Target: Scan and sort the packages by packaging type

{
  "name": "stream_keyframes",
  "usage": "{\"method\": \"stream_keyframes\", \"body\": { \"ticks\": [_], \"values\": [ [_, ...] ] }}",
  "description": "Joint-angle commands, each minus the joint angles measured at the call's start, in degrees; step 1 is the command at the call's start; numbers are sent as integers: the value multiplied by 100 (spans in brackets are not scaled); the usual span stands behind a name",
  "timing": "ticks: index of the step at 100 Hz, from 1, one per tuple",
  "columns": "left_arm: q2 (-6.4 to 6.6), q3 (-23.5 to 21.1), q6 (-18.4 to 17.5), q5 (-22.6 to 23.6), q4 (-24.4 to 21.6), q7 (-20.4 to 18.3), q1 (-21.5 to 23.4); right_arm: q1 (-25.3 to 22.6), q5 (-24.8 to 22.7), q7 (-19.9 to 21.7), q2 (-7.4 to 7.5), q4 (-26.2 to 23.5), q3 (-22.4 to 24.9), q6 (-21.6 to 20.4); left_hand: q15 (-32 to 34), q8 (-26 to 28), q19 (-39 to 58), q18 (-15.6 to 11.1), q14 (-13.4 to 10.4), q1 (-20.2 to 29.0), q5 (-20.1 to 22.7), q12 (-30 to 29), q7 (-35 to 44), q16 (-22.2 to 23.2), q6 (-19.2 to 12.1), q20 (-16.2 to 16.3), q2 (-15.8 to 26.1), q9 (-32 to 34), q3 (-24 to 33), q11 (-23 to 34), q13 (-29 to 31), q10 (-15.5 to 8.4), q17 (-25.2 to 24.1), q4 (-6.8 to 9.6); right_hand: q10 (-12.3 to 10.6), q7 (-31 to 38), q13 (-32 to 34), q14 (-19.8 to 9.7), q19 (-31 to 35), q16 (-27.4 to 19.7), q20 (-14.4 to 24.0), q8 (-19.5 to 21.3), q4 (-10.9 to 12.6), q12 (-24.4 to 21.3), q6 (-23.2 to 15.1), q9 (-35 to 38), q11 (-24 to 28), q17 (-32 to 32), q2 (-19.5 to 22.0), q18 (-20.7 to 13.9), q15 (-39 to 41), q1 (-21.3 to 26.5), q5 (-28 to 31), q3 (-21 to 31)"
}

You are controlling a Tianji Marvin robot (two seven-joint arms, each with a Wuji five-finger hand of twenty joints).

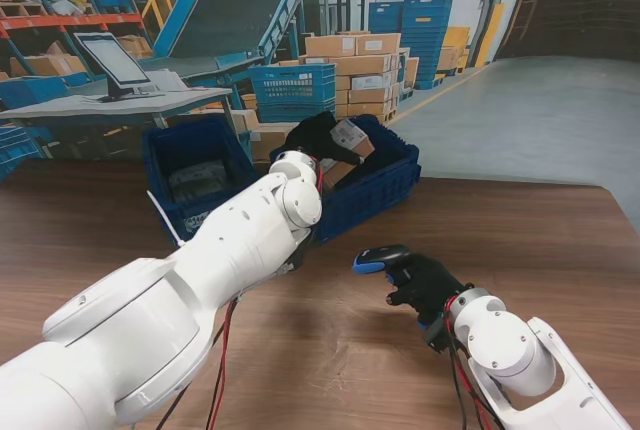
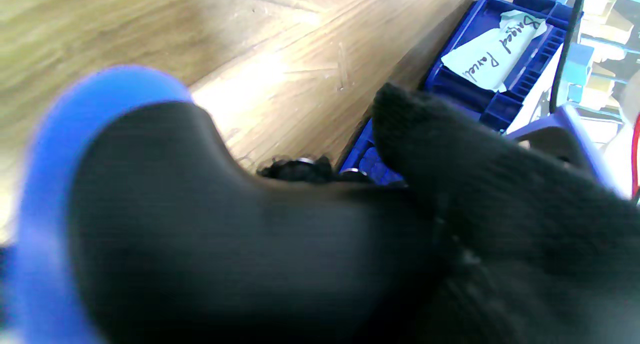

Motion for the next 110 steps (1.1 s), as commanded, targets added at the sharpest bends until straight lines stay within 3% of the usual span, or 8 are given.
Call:
{"method": "stream_keyframes", "body": {
  "ticks": [1, 11, 18, 32, 51, 75, 83, 110],
  "values": [
    [-130, -1, -10, 15, 11, 30, -45, -61, 3, 97, -12, -60, 10, 6, 645, 298, -179, 145, -49, 2748, 415, -191, 2032, -64, -1254, -163, 1457, -124, 1866, 384, -73, -411, -188, 465, 95, 383, 100, -172, 72, 111, 20, 264, 39, 52, -297, 4, 16, -7, 231, -5, 270, 410, 344, 107],
    [-160, -16, 24, 31, 49, 59, -50, -74, 10, 108, -10, -62, 21, 9, 616, 206, -546, 142, -74, 2452, 218, -842, 1865, -627, -1157, -512, 1591, -664, 1951, 696, -508, -283, -426, 493, 96, 383, 107, -166, 74, 112, 20, 264, 39, 53, -297, 5, 17, -4, 228, -4, 274, 408, 344, 105],
    [-166, -17, 75, 18, 50, 29, -55, -78, 20, 113, -10, -56, 25, 10, 568, -58, -1035, 170, -76, 2193, 62, -1759, 1390, -1929, -971, -848, 1611, -1186, 1950, 877, -1043, -169, -782, 476, 100, 383, 106, -167, 74, 112, 21, 264, 40, 52, -297, 2, 15, -7, 226, -1, 274, 411, 345, 107],
    [-162, 3, 147, 30, 50, -9, -65, -84, 38, 118, -10, -49, 25, 8, -69, -551, -2069, 121, 98, 1484, -91, -2147, 218, -2647, -562, -1511, 1976, -1734, 2109, 561, -1650, 11, -1271, 725, 100, 383, 99, -169, 74, 112, 21, 264, 40, 54, -297, 2, 18, -6, 229, 2, 272, 408, 344, 107],
    [-109, 87, 143, 57, 50, -270, -91, -91, 39, 128, -8, -49, 31, 14, -592, -1484, -2987, -71, 239, 866, -373, -2564, -1415, -3305, -221, -2156, 2128, -2516, 1921, 19, -2341, 205, -1722, 694, 105, 383, 102, -161, 75, 113, 20, 264, 41, 53, -297, 1, 18, -3, 228, -3, 276, 413, 344, 108],
    [-66, 191, 164, 95, 44, -529, -108, -88, 30, 120, -9, -46, 32, 13, -1185, -2367, -3753, -153, 409, 194, -776, -3019, -3187, -4022, 93, -2632, 2280, -3514, 1518, -553, -3367, 392, -2230, 599, 105, 383, 103, -160, 73, 112, 20, 264, 42, 52, -297, 2, 18, -6, 226, -2, 276, 415, 345, 109],
    [-13, 175, 177, -13, -55, -777, -103, -86, 31, 118, -10, -42, 30, 13, -1275, -2488, -4002, -198, 429, 180, -891, -3102, -3567, -4124, 257, -2716, 2425, -3760, 1313, -688, -3616, 496, -2355, 615, 101, 383, 103, -158, 73, 112, 20, 264, 41, 53, -295, 1, 18, -6, 227, -1, 276, 414, 345, 108],
    [44, 238, 121, 26, -84, -855, -113, -70, 39, 120, -11, -28, 23, 15, -1386, -2545, -4242, -179, 435, -119, -1050, -3213, -3989, -4211, 414, -2740, 2377, -3980, 1022, -937, -3839, 625, -2424, 513, 106, 383, 100, -162, 71, 111, 20, 265, 42, 54, -294, 3, 19, -6, 226, 2, 275, 412, 345, 110]
  ]
}}
